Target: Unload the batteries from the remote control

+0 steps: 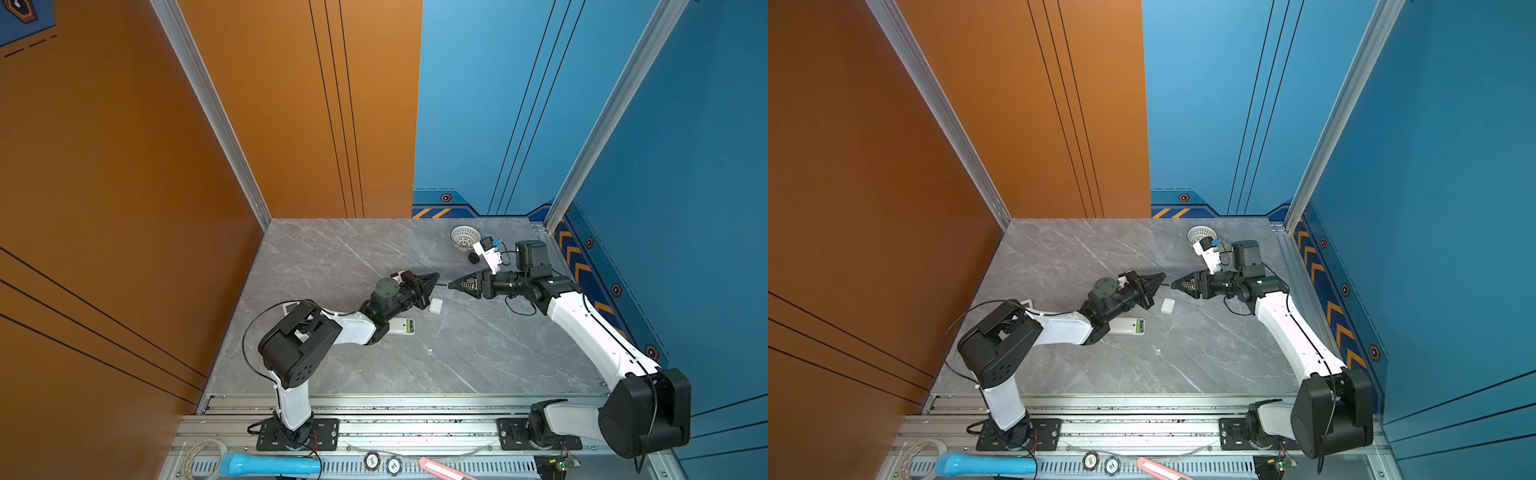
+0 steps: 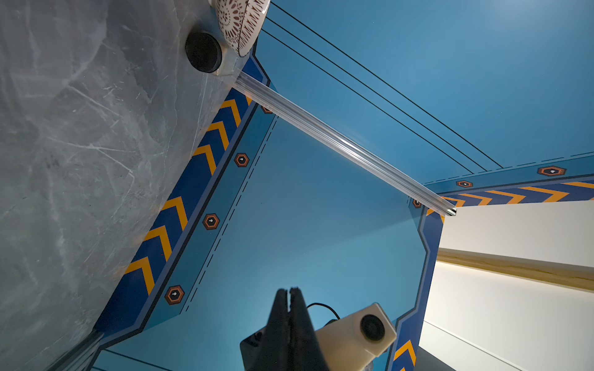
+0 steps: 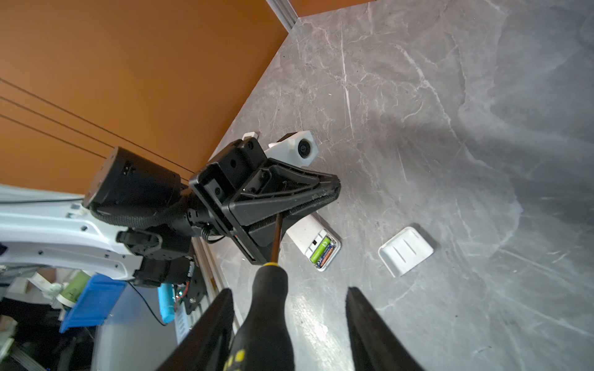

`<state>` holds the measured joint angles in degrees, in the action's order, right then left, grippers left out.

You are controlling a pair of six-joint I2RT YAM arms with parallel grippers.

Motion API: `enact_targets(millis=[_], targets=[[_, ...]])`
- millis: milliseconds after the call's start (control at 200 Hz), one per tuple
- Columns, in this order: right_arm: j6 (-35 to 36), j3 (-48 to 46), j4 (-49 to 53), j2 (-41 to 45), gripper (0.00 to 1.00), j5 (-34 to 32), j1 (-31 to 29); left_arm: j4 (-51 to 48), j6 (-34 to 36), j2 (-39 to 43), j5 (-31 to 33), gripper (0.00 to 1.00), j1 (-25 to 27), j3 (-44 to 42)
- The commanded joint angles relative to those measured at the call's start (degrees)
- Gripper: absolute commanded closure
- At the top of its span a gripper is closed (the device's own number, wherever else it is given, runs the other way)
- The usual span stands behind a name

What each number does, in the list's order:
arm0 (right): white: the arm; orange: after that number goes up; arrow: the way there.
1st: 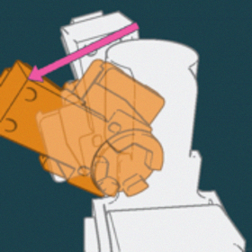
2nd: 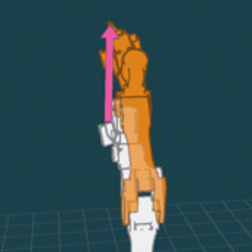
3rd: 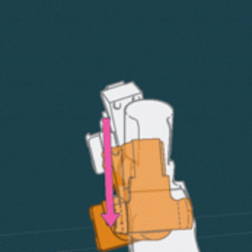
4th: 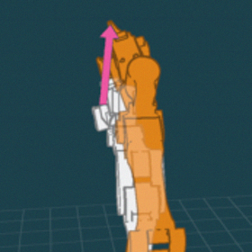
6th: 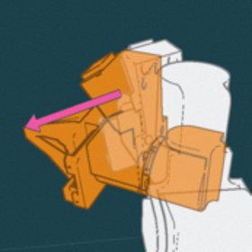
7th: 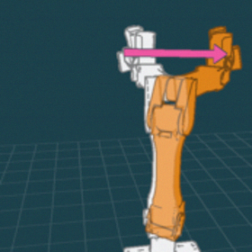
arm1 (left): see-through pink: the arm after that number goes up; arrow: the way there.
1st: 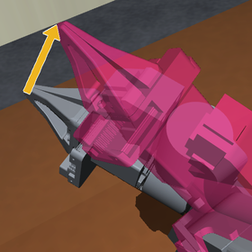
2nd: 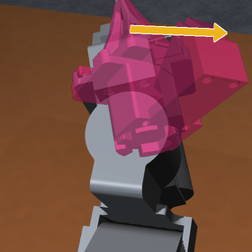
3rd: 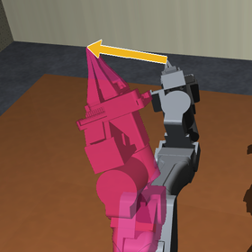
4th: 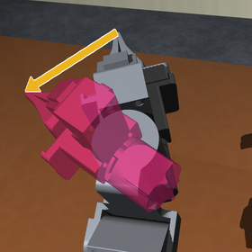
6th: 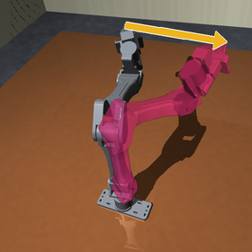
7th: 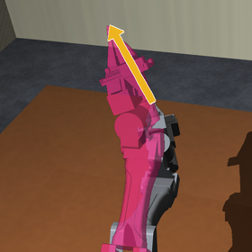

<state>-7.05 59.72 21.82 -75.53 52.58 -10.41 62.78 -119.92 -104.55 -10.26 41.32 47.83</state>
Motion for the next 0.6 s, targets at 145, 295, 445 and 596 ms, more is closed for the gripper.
enact_targets(millis=[145, 295, 445, 596], targets=[[-1.4, 0.9, -0.4, -0.9, 0.88, 0.0, -0.9, 2.9, -15.0, -0.3, -1.8, 1.0, 0.9, 2.2], [-5.0, 1.3, 1.5, 0.0, 1.0, -3.9, -1.1, 0.8, -10.3, 0.9, -3.5, 0.76, -1.1, 0.8], [-12.0, 0.8, 5.1, 4.8, 1.0, -15.3, -4.8, -10.2, 2.3, 6.4, -12.3, 0.28, -9.3, 0.1], [-20.2, 2.4, 14.7, 11.2, 1.0, -36.9, -11.4, -49.1, 33.2, 16.8, -20.6, 0.02, -18.4, 9.0]])
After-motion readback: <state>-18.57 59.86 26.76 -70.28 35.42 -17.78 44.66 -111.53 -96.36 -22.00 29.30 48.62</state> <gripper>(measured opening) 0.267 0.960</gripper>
